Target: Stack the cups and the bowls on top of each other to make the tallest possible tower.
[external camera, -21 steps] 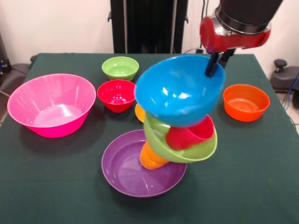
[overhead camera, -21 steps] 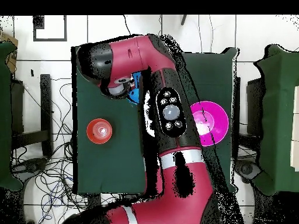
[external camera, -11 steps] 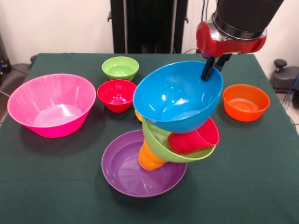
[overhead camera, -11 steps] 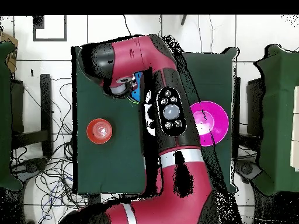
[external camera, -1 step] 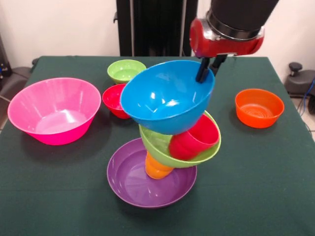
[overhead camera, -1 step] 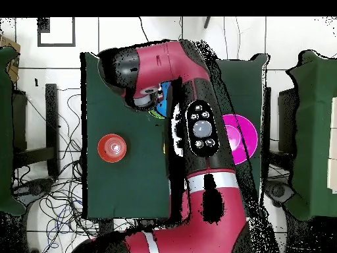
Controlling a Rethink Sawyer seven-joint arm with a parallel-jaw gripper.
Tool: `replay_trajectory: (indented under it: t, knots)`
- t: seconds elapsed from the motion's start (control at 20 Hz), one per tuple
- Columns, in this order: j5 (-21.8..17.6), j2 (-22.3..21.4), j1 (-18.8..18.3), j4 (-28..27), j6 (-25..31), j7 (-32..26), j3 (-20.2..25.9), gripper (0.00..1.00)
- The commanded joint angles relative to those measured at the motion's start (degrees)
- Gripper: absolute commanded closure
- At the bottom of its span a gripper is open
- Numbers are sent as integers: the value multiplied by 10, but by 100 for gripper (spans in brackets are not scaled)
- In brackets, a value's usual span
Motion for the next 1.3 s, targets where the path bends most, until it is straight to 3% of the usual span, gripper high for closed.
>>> replay_trajectory:
  t: [0.05,0.8,1.1,1.3]
  knots:
    - [-36,-27,-22,79,-21,-45,-29,100]
    - [-30,-34,-18,107,-55,-20,-27,100]
    - [-33,-31,-12,98,-42,-15,-27,100]
    - [-3,-66,-4,106,17,-11,-23,100]
